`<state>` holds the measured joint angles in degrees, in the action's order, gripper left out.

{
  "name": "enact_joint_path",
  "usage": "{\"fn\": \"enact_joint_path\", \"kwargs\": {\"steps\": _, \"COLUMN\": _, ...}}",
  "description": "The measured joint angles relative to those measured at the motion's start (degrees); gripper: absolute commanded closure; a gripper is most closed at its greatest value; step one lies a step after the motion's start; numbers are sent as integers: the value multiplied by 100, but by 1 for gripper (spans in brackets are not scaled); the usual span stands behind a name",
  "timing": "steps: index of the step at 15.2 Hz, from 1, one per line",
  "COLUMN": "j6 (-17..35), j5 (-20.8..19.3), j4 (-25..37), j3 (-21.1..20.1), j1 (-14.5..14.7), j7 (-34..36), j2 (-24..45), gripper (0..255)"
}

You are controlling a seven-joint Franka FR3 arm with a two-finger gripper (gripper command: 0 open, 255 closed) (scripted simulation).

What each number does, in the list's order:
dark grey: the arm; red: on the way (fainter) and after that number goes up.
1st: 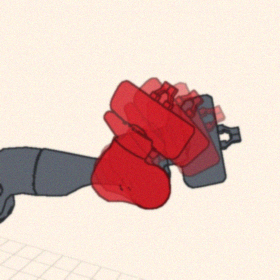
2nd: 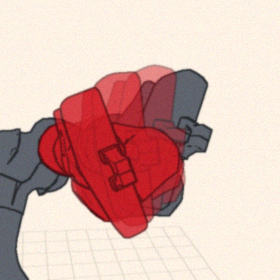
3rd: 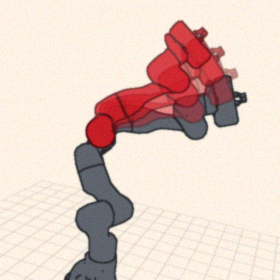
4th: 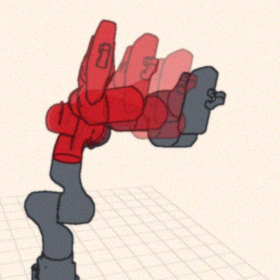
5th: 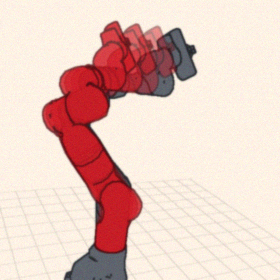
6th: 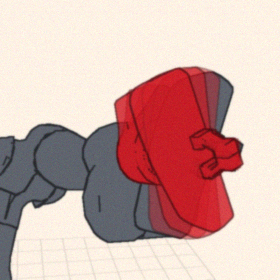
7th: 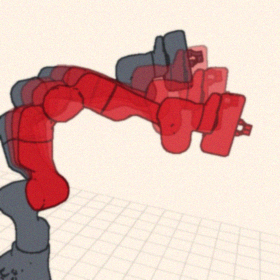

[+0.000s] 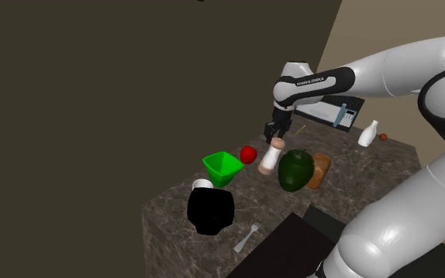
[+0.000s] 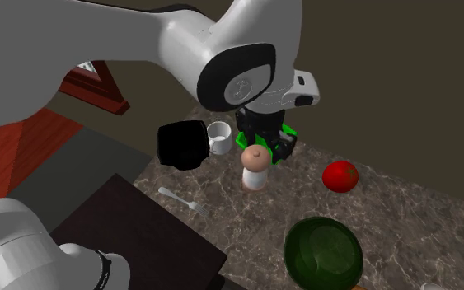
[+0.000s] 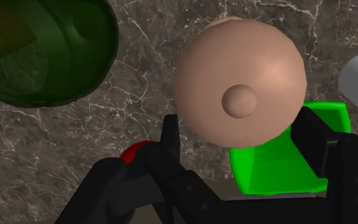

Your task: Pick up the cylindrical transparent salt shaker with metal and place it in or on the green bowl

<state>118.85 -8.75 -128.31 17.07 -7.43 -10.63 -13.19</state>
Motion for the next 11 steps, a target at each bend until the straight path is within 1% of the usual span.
{"fn": "enact_joint_path", "kwargs": {"steps": 2, "j6": -119, "j5": 34, "j4": 181, "j3": -29, "j1": 31, "j7": 25, "j2": 65, "gripper": 255}}
{"fn": "enact_joint_path", "kwargs": {"steps": 4, "j6": -266, "j5": 127, "j4": 561, "j3": -101, "j1": 113, "j7": 109, "j2": 319, "gripper": 255}}
{"fn": "enact_joint_path", "kwargs": {"steps": 11, "j6": -861, "j5": 464, "j4": 2234, "j3": -317, "j1": 351, "j7": 368, "j2": 1456, "gripper": 255}}
